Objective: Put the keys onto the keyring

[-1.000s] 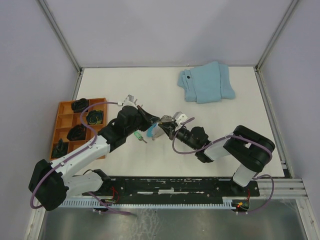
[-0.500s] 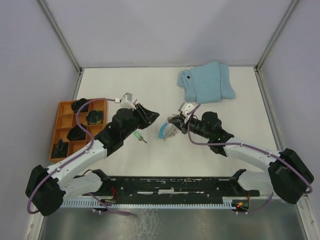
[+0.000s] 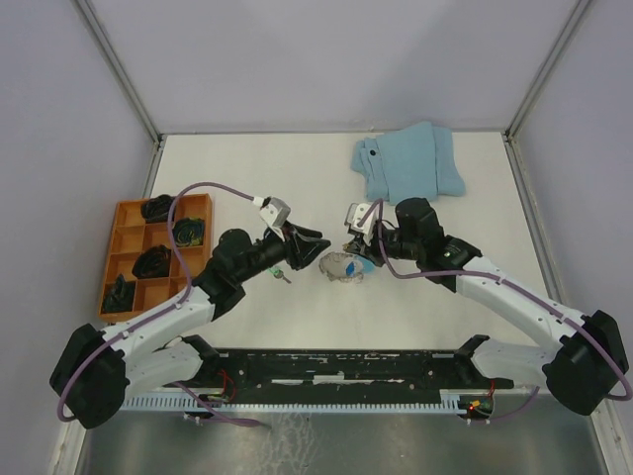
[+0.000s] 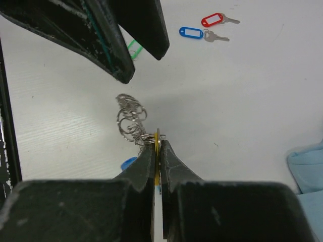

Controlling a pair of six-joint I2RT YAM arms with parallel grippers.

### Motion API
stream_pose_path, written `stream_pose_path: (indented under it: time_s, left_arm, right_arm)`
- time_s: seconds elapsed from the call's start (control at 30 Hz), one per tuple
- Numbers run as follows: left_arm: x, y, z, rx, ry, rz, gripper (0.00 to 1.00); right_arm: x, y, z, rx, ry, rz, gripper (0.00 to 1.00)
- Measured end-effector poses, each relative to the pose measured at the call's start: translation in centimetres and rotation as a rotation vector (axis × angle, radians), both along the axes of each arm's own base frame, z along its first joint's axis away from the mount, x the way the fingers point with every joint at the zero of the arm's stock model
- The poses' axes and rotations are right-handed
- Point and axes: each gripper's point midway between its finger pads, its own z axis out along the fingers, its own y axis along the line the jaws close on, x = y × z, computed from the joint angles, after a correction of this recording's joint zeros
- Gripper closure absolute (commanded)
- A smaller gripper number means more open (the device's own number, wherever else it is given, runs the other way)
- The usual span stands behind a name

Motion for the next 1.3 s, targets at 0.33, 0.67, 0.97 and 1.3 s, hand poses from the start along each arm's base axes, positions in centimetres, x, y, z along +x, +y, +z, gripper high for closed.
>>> stream_pose_path:
  time_s: [0.33,0.67,0.97,1.3]
  left_arm:
    - [-3.3,-1.6,-2.2,0.038,-0.09,-0.19,0.57]
    - [-4.5,-1.7,-2.2,0.031,-0.096,-0.177,0.59]
    - [-4.1,-2.6,-3.1,0.092,-0.095,-0.186,0.64]
    - [-4.2,-3.4,-3.2,0.132,-0.181,-0.216,0.72]
  right_arm:
    - [-1.3,-0.4,-0.8,-0.04,0.061,0.038,0.99]
    - [-1.6,-0.4,0.1,-0.054,0.092,0.042,0.99]
    - [-1.9,-0.2,0.4,-0.059,0.13,0.048,0.99]
    - [-2.0,-0.2,0.4,-0.059,0.154,0.04,0.99]
